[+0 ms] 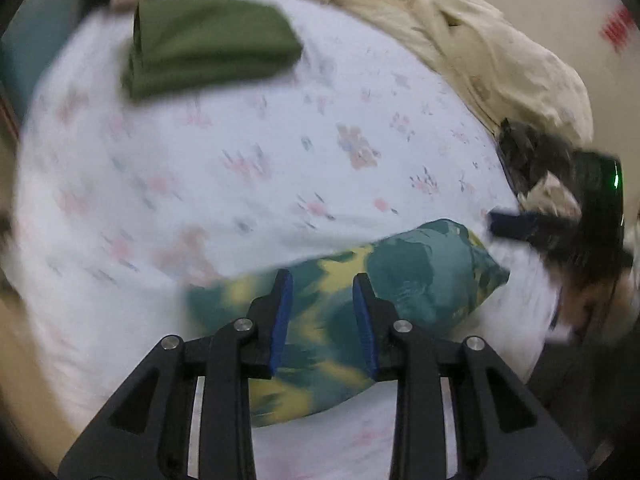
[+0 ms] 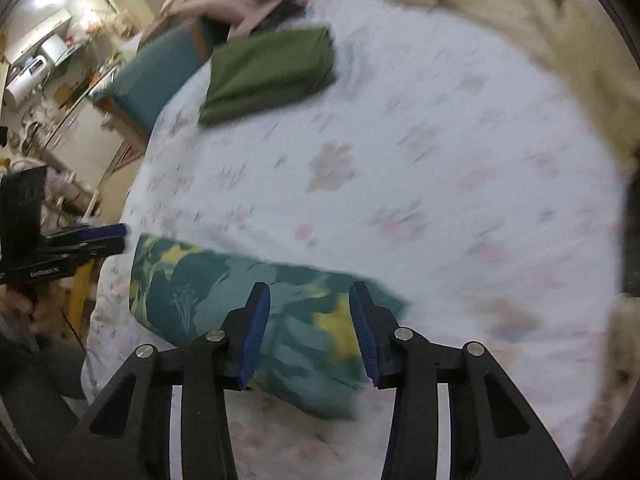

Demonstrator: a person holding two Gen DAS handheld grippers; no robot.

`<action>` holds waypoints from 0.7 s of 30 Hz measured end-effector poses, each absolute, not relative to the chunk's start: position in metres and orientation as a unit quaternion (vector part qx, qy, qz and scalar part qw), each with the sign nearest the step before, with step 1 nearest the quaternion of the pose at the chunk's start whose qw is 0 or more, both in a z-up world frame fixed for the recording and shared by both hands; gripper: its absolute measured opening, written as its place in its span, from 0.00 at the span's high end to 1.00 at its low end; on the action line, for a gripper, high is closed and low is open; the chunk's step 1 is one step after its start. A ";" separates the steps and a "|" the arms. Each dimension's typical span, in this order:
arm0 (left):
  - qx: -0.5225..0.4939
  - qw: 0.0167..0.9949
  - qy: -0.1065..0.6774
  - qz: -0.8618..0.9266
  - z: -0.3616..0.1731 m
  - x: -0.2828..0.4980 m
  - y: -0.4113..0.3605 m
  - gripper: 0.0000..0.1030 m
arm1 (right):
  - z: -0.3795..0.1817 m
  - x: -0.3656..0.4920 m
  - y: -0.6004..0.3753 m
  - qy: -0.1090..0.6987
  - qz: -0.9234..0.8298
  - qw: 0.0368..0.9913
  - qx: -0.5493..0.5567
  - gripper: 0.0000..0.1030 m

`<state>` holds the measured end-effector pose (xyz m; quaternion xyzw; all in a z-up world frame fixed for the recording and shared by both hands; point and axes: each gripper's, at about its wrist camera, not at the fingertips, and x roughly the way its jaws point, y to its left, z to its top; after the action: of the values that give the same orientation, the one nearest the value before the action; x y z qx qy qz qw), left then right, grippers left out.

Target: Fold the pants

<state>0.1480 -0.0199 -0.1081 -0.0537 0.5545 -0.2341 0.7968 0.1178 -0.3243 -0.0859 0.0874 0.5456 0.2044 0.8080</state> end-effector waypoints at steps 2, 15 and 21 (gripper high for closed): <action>-0.045 0.780 0.583 -0.222 -0.136 0.138 -0.039 0.74 | -0.116 0.123 -0.305 0.587 0.225 0.774 0.071 0.60; -0.067 0.792 0.591 -0.136 -0.126 0.115 0.015 0.61 | -0.120 0.104 -0.363 0.600 0.147 0.784 0.057 0.54; -0.163 0.810 0.558 -0.081 -0.138 0.117 0.042 0.08 | -0.120 0.107 -0.382 0.579 0.154 0.770 0.220 0.12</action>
<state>0.1168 0.0423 -0.1383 -0.1628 0.5582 -0.0811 0.8095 0.1072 -0.3823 -0.1205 0.2205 0.5790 0.1539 0.7697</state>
